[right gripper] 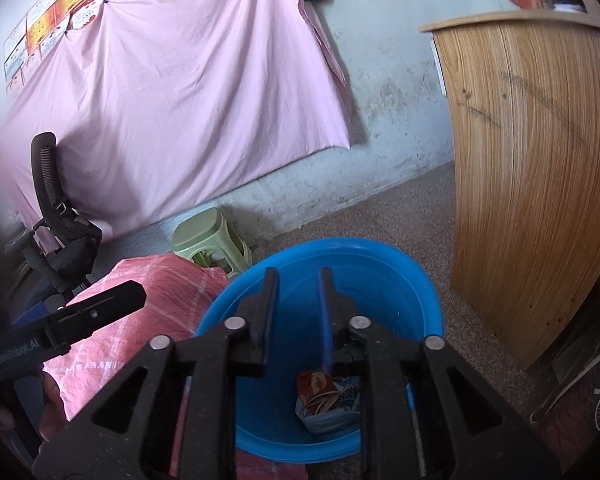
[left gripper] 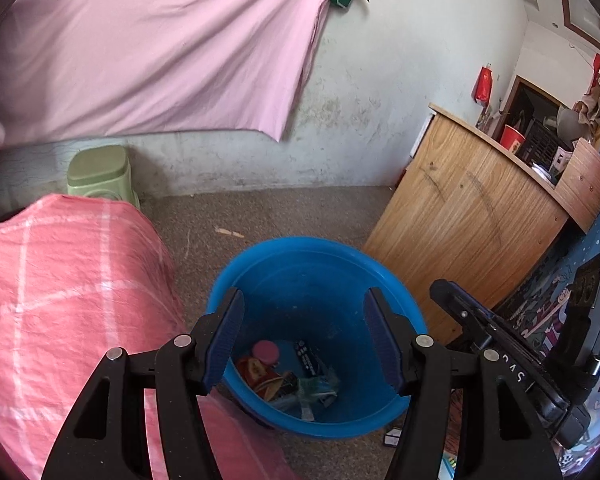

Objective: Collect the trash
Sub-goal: 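Open both grippers to drop the packet and strip into the basin, then move both grippers back toward the remaining trash on the table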

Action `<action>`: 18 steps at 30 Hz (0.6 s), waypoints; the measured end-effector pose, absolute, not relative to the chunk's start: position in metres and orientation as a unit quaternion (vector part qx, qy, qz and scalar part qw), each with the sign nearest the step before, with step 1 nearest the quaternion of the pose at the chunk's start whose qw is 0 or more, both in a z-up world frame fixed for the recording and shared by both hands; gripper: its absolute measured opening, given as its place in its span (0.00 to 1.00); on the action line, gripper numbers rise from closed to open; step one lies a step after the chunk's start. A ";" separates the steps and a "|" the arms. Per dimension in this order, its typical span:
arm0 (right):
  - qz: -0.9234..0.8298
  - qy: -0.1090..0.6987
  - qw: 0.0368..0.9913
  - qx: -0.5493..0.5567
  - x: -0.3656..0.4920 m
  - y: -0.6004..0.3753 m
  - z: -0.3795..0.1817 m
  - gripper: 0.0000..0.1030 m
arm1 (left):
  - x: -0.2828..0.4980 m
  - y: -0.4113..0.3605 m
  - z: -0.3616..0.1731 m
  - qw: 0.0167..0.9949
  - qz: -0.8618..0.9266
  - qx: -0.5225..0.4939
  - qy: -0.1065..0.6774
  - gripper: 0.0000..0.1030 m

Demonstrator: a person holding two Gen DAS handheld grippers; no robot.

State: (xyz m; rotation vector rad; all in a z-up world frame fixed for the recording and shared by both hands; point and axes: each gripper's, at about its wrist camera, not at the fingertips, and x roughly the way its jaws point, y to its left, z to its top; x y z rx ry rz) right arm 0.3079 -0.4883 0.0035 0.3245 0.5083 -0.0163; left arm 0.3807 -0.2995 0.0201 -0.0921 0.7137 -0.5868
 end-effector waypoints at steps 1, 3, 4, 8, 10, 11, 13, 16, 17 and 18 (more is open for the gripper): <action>-0.008 0.246 0.956 0.158 0.307 -0.487 0.006 0.45 | 0.379 -0.296 0.023 0.898 -0.279 -0.042 0.339 0.55; -0.007 0.240 0.959 0.154 0.306 -0.483 0.010 0.48 | 0.376 -0.292 0.027 0.903 -0.273 -0.038 0.329 0.55; -0.007 0.236 0.960 0.152 0.306 -0.481 0.012 0.50 | 0.373 -0.289 0.030 0.907 -0.270 -0.035 0.322 0.55; -0.005 0.218 0.965 0.142 0.303 -0.469 0.022 0.60 | 0.362 -0.271 0.041 0.921 -0.253 -0.028 0.294 0.57; -0.002 0.203 0.969 0.139 0.302 -0.461 0.029 0.66 | 0.357 -0.260 0.046 0.928 -0.242 -0.030 0.280 0.62; 0.000 0.198 0.970 0.138 0.301 -0.459 0.032 0.69 | 0.355 -0.252 0.049 0.933 -0.235 -0.033 0.272 0.63; 0.004 0.183 0.974 0.136 0.300 -0.451 0.039 0.74 | 0.350 -0.239 0.056 0.940 -0.223 -0.038 0.256 0.66; 0.013 0.160 0.978 0.133 0.297 -0.438 0.049 0.82 | 0.343 -0.218 0.064 0.951 -0.199 -0.040 0.234 0.68; 0.016 0.153 0.979 0.131 0.297 -0.434 0.052 0.87 | 0.342 -0.210 0.066 0.953 -0.192 -0.041 0.229 0.69; 0.018 0.146 0.981 0.129 0.296 -0.429 0.055 0.89 | 0.340 -0.204 0.067 0.956 -0.183 -0.040 0.225 0.73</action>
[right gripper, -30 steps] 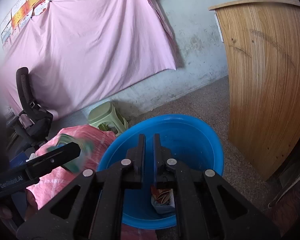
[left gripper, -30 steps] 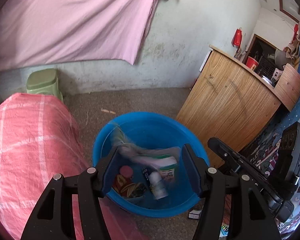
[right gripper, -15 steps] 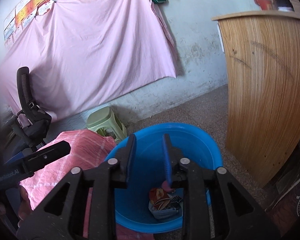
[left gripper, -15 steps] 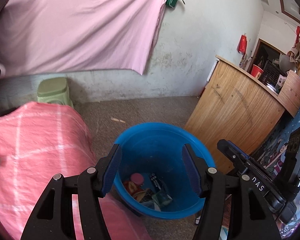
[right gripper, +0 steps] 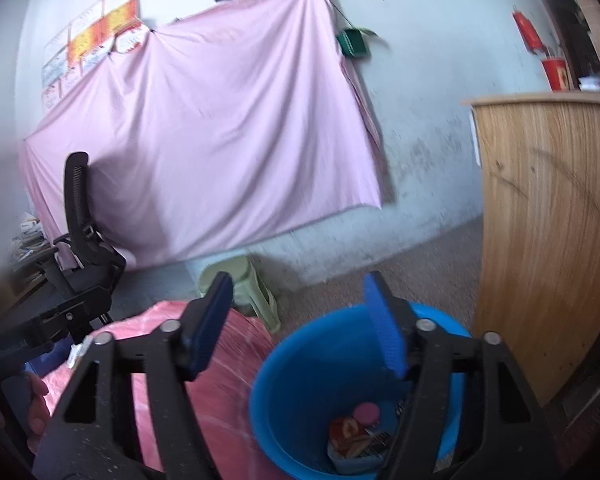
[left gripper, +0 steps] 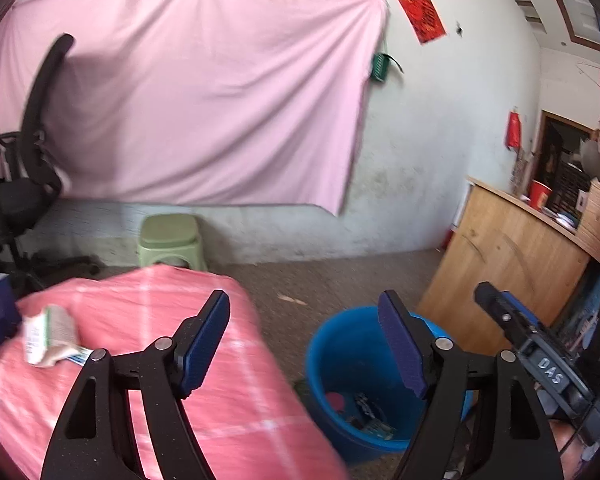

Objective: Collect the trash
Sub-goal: 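Move both grippers back toward the remaining trash on the table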

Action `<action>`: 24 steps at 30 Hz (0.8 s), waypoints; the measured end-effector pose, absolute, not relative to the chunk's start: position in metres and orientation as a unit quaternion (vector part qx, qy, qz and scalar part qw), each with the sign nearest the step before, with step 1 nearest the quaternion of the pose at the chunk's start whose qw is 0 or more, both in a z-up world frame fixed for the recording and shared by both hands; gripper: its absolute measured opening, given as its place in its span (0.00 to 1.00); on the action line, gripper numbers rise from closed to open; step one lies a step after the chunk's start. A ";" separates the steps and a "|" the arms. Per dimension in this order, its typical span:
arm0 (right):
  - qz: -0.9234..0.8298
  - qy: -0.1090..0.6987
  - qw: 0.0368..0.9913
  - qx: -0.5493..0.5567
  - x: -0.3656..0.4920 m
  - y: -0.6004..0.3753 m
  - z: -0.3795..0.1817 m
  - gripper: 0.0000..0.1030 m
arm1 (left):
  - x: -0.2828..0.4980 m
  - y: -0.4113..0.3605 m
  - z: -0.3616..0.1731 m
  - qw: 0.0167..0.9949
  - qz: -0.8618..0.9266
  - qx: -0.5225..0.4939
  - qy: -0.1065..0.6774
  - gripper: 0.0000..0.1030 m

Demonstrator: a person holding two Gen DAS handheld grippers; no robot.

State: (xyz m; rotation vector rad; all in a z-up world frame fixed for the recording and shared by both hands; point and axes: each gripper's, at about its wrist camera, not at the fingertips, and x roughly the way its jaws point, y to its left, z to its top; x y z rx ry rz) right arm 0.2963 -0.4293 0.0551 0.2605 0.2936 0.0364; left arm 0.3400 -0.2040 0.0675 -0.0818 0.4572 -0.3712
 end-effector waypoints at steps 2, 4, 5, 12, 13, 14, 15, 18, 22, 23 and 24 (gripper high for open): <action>0.024 0.129 0.983 0.126 0.295 -0.419 0.060 0.96 | 0.336 -0.189 0.071 0.963 -0.158 -0.043 0.212 0.84; 0.031 0.115 0.985 0.122 0.295 -0.407 0.065 1.00 | 0.329 -0.172 0.074 0.972 -0.129 -0.050 0.189 0.94; 0.035 0.110 0.986 0.121 0.294 -0.402 0.067 1.00 | 0.326 -0.164 0.075 0.976 -0.117 -0.053 0.178 0.95; 0.081 0.067 0.989 0.107 0.293 -0.362 0.078 1.00 | 0.312 -0.109 0.078 0.985 -0.056 -0.071 0.148 0.98; 0.087 0.063 0.989 0.105 0.294 -0.358 0.079 1.00 | 0.309 -0.101 0.078 0.986 -0.049 -0.074 0.143 0.98; 0.094 0.059 0.989 0.102 0.295 -0.353 0.080 1.00 | 0.308 -0.095 0.080 0.987 -0.043 -0.075 0.137 0.98; 0.104 0.053 0.988 0.097 0.295 -0.345 0.082 1.00 | 0.305 -0.086 0.081 0.988 -0.036 -0.076 0.131 0.98; 0.121 0.044 0.988 0.088 0.294 -0.325 0.085 1.00 | 0.298 -0.065 0.082 0.990 -0.017 -0.074 0.119 0.98; 0.143 0.037 0.986 0.078 0.295 -0.302 0.083 1.00 | 0.289 -0.040 0.080 0.992 0.006 -0.067 0.105 0.98; 0.147 0.037 0.986 0.072 0.296 -0.294 0.082 1.00 | 0.287 -0.033 0.079 0.993 0.012 -0.066 0.102 0.98; 0.150 0.037 0.986 0.067 0.297 -0.288 0.081 1.00 | 0.284 -0.027 0.077 0.993 0.016 -0.064 0.100 0.98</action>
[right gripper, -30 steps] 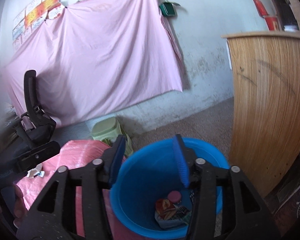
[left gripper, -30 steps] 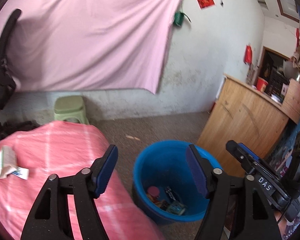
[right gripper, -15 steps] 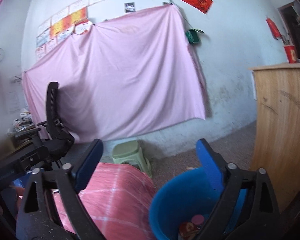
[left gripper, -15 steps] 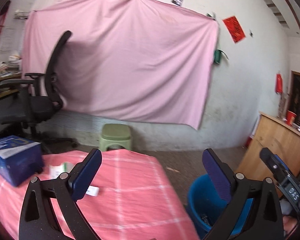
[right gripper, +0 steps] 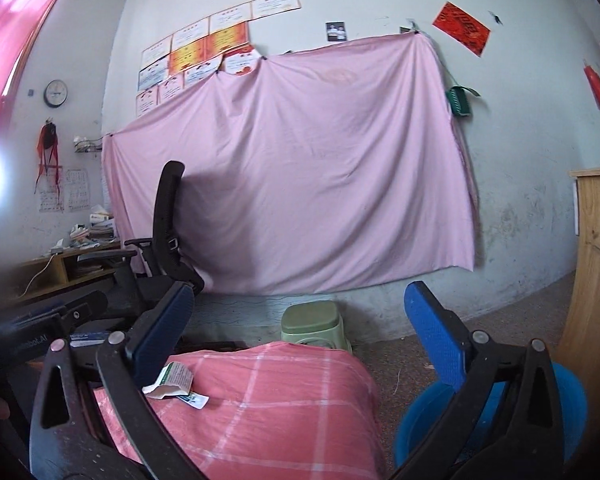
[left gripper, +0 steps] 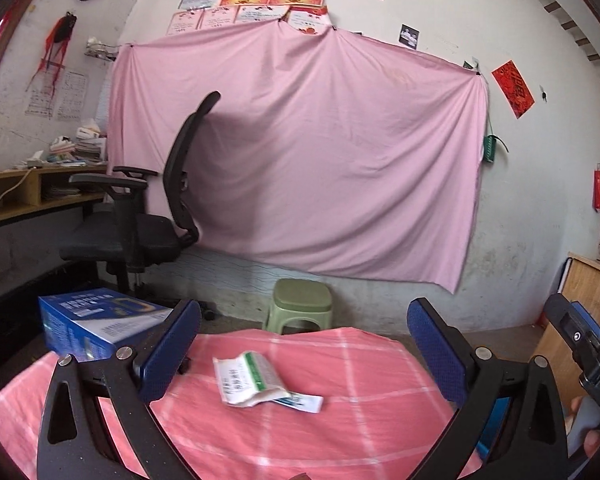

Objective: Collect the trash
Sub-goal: 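Move both grippers back toward the remaining trash on the table, then grasp the white toothpaste tube with the right gripper and lift it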

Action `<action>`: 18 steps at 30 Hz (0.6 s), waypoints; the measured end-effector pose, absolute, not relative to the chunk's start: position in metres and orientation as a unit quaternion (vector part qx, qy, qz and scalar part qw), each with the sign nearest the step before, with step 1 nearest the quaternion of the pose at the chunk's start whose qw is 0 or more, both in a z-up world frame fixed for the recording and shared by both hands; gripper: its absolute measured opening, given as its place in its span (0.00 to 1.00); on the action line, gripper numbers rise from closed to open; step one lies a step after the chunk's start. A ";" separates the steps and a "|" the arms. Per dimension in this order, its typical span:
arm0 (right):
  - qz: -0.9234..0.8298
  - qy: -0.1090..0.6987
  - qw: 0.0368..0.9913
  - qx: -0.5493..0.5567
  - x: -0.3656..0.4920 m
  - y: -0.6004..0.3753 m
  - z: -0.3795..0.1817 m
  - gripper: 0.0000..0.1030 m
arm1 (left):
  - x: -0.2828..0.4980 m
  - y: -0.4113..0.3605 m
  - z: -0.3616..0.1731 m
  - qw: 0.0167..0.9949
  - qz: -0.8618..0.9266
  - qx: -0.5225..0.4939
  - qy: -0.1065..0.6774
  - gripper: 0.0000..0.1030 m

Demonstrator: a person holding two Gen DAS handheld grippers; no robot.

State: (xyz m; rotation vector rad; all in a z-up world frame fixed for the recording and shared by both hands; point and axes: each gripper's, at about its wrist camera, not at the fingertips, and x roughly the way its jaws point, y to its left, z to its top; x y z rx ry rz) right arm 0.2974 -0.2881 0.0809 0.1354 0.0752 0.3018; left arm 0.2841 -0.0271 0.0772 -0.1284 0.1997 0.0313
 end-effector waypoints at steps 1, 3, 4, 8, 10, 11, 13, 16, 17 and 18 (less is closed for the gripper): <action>0.153 0.038 0.985 0.063 0.297 -0.283 0.079 1.00 | 0.283 -0.020 0.075 0.993 0.020 -0.062 0.098 0.98; 0.160 0.041 0.985 0.054 0.300 -0.272 0.076 1.00 | 0.280 -0.010 0.071 0.993 0.028 -0.059 0.098 0.98; 0.164 0.042 0.984 0.049 0.301 -0.265 0.075 1.00 | 0.279 -0.008 0.069 0.993 0.032 -0.057 0.098 0.98; 0.178 0.053 0.982 0.022 0.308 -0.241 0.067 1.00 | 0.280 0.009 0.058 0.993 0.046 -0.049 0.102 0.98; 0.185 0.063 0.981 0.013 0.313 -0.230 0.062 1.00 | 0.280 0.015 0.051 0.992 0.051 -0.045 0.107 0.98; 0.187 0.067 0.980 0.010 0.315 -0.226 0.061 1.00 | 0.280 0.018 0.047 0.991 0.052 -0.044 0.112 0.98; 0.190 0.079 0.979 0.003 0.320 -0.217 0.055 1.00 | 0.281 0.025 0.040 0.990 0.055 -0.043 0.122 0.98; 0.202 0.106 0.974 -0.001 0.330 -0.207 0.047 1.00 | 0.285 0.035 0.029 0.987 0.058 -0.042 0.141 0.98; 0.204 0.116 0.972 -0.002 0.333 -0.204 0.044 1.00 | 0.287 0.038 0.026 0.986 0.059 -0.043 0.148 0.98; 0.210 0.131 0.969 -0.007 0.339 -0.198 0.041 1.00 | 0.289 0.041 0.023 0.985 0.058 -0.043 0.155 0.98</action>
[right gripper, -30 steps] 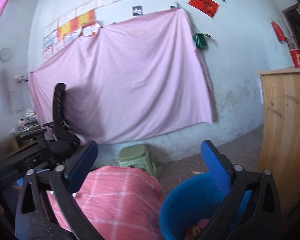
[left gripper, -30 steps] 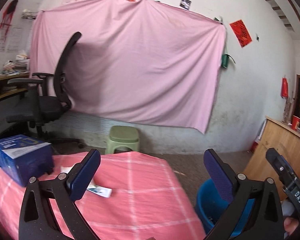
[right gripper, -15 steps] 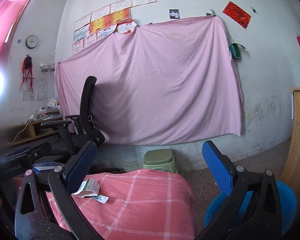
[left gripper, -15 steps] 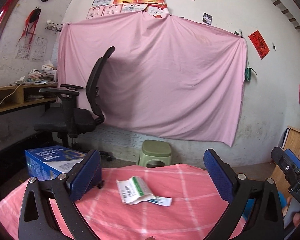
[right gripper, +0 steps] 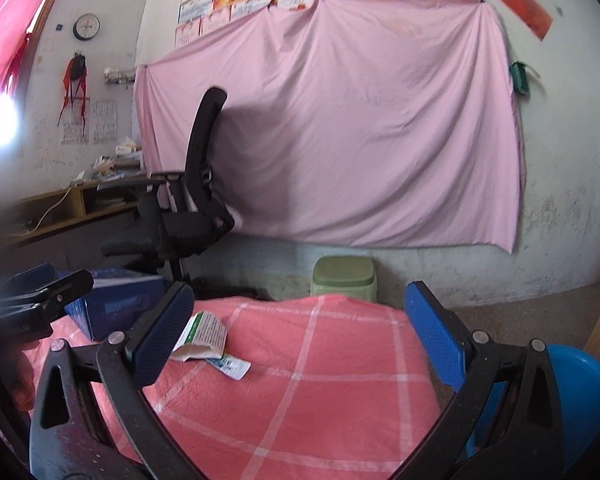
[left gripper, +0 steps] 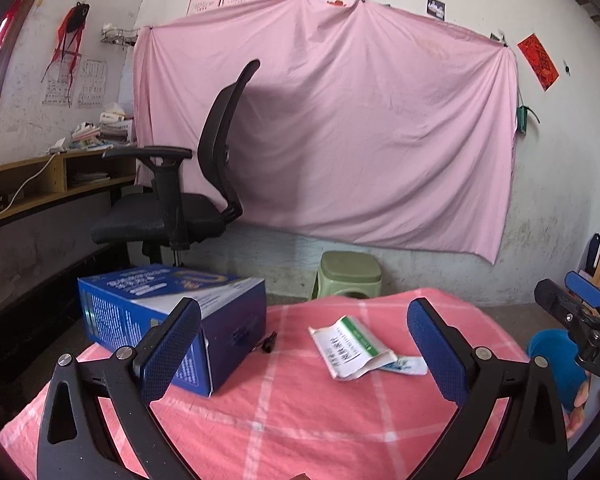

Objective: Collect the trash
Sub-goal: 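Grasp the white toothpaste tube with the right gripper and lift it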

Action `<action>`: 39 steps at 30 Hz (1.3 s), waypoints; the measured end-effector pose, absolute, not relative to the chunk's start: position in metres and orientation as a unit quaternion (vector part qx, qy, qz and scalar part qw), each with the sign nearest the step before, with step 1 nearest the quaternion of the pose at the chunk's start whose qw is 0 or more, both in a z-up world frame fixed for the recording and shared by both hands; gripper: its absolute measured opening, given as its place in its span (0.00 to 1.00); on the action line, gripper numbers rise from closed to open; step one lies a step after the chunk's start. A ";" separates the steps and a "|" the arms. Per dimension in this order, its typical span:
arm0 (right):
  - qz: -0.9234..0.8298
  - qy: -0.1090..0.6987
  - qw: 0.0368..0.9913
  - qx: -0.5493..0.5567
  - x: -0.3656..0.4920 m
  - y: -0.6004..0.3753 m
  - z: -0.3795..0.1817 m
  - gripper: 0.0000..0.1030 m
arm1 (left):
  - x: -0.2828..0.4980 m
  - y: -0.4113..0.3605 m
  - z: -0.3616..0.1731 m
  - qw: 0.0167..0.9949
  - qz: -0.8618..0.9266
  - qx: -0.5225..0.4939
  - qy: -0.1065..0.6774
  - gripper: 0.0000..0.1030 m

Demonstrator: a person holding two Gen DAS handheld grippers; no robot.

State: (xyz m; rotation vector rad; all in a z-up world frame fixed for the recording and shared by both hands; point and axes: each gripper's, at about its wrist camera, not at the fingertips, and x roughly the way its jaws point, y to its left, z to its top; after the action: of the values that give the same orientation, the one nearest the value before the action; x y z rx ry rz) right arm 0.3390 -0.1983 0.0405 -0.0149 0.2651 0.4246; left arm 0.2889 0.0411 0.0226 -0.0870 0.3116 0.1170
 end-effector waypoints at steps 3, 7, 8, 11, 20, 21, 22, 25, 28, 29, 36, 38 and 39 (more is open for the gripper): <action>0.214 0.163 0.963 -0.027 0.349 -0.186 0.029 1.00 | 0.295 0.048 0.012 0.982 0.048 -0.045 0.178 0.98; 0.226 0.209 0.950 -0.046 0.366 -0.174 0.017 1.00 | 0.309 0.052 -0.001 0.975 0.030 -0.045 0.215 0.98; 0.230 0.221 0.946 -0.050 0.371 -0.170 0.014 1.00 | 0.312 0.053 -0.004 0.974 0.026 -0.046 0.222 0.98; 0.241 0.261 0.933 -0.058 0.386 -0.163 0.004 0.89 | 0.321 0.055 -0.012 0.968 0.016 -0.053 0.244 0.96; 0.295 0.364 0.878 -0.096 0.414 -0.132 -0.024 0.65 | 0.355 0.057 -0.032 0.938 -0.032 -0.090 0.333 0.56; 0.298 0.369 0.875 -0.097 0.416 -0.130 -0.026 0.64 | 0.358 0.058 -0.035 0.935 -0.037 -0.096 0.339 0.54; 0.304 0.378 0.869 -0.097 0.419 -0.127 -0.029 0.63 | 0.360 0.058 -0.036 0.933 -0.039 -0.100 0.343 0.54; 0.324 0.401 0.851 -0.097 0.424 -0.122 -0.035 0.61 | 0.365 0.058 -0.039 0.929 -0.042 -0.108 0.350 0.54; 0.336 0.415 0.840 -0.099 0.426 -0.119 -0.040 0.57 | 0.367 0.058 -0.039 0.928 -0.045 -0.107 0.355 0.53; 0.340 0.418 0.837 -0.099 0.426 -0.119 -0.041 0.51 | 0.367 0.058 -0.039 0.927 -0.045 -0.106 0.356 0.53; 0.356 0.418 0.829 -0.103 0.421 -0.118 -0.039 0.25 | 0.370 0.055 -0.039 0.925 -0.047 -0.096 0.364 0.53; 0.356 0.417 0.829 -0.107 0.418 -0.118 -0.038 0.22 | 0.371 0.053 -0.040 0.925 -0.047 -0.092 0.366 0.53; 0.354 0.417 0.830 -0.110 0.415 -0.120 -0.037 0.21 | 0.371 0.052 -0.040 0.925 -0.047 -0.089 0.367 0.53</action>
State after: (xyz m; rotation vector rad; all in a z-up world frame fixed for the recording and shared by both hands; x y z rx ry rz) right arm 0.4149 -0.1200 -0.0375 -0.2340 0.8841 0.7505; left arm 0.3707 0.0522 -0.0397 -0.1833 0.7537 -0.0968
